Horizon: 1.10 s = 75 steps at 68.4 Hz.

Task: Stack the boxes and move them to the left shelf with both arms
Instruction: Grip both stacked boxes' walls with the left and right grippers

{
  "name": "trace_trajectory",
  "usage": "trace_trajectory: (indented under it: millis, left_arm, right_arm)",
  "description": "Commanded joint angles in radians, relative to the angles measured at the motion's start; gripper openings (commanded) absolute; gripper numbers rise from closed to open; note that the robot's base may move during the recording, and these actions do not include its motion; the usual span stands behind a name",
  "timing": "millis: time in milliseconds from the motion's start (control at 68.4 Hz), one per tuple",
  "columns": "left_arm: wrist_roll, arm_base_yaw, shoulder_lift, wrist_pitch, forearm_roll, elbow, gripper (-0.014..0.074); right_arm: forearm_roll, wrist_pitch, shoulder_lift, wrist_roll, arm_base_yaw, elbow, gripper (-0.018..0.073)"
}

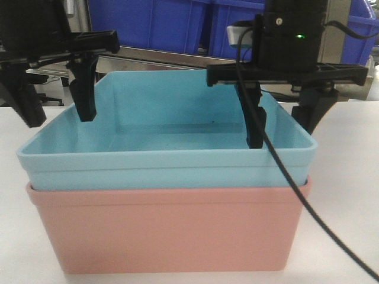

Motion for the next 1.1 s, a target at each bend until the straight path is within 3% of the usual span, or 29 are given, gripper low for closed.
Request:
trace_trajectory:
  millis: [0, 1082]
  left_arm:
    - [-0.013, -0.019, -0.031, 0.020, -0.001, -0.028, 0.0314]
    - [-0.058, -0.037, 0.089, 0.026, 0.010, -0.059, 0.0314]
  right_arm:
    - [-0.014, -0.018, -0.061, 0.010, -0.001, -0.012, 0.0405]
    - [-0.020, -0.072, -0.034, 0.007, -0.001, -0.010, 0.0405]
